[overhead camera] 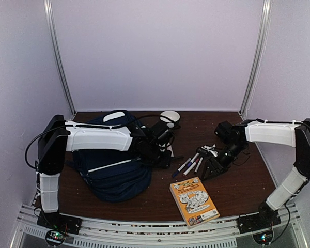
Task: Pack the student bag
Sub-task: Adjust the book at the corner of the board.
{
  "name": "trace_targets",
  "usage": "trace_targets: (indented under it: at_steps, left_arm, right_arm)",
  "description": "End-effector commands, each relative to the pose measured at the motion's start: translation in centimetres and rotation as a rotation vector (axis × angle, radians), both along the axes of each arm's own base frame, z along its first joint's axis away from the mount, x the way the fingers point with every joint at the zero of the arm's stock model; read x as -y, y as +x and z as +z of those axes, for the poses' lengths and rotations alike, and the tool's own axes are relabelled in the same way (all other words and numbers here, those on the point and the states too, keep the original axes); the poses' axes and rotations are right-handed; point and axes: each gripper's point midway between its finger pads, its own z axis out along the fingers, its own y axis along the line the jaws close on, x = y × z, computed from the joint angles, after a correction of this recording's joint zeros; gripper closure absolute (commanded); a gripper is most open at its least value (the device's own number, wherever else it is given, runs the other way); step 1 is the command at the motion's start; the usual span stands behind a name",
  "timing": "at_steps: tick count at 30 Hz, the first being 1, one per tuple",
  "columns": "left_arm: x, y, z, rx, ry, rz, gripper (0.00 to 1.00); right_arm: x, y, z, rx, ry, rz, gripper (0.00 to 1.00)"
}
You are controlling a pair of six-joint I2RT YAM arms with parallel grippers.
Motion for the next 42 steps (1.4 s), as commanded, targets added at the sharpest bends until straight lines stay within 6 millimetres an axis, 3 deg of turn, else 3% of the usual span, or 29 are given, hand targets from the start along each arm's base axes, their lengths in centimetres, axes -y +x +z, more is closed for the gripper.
trace_targets:
  at_steps: [1, 4, 9, 13, 16, 30, 36, 42]
  left_arm:
    - [-2.8, -2.1, 3.9, 0.038, 0.036, 0.001, 0.57]
    - [-2.2, -5.1, 4.4, -0.014, -0.019, 0.0, 0.51]
    - [2.4, -9.8, 3.0, -0.145, -0.129, -0.048, 0.48]
    - [4.6, -12.0, 0.3, -0.241, -0.163, -0.041, 0.53]
    - [5.5, -12.7, -0.6, -0.287, -0.182, -0.042, 0.59]
    - [5.3, -12.7, -3.3, -0.367, -0.164, -0.018, 0.75]
    - [4.0, -10.4, -3.8, -0.317, -0.127, 0.011, 1.0]
    - [2.9, -6.6, -3.4, -0.253, -0.121, 0.029, 1.0]
  right_arm:
    - [0.3, 0.6, 1.4, 0.029, 0.036, -0.039, 0.37]
    - [0.8, 1.1, 0.6, 0.007, 0.022, -0.066, 0.37]
    - [0.9, 1.5, -0.7, -0.078, 0.058, -0.095, 0.38]
    - [0.9, 1.6, -0.7, -0.091, 0.081, -0.108, 0.38]
    - [0.8, 1.7, -0.3, -0.073, 0.091, -0.114, 0.38]
    - [0.8, 2.0, 0.5, -0.052, 0.121, -0.125, 0.37]
    - [0.7, 2.0, 0.7, -0.055, 0.136, -0.126, 0.37]
    - [0.7, 2.1, 0.8, -0.054, 0.144, -0.13, 0.37]
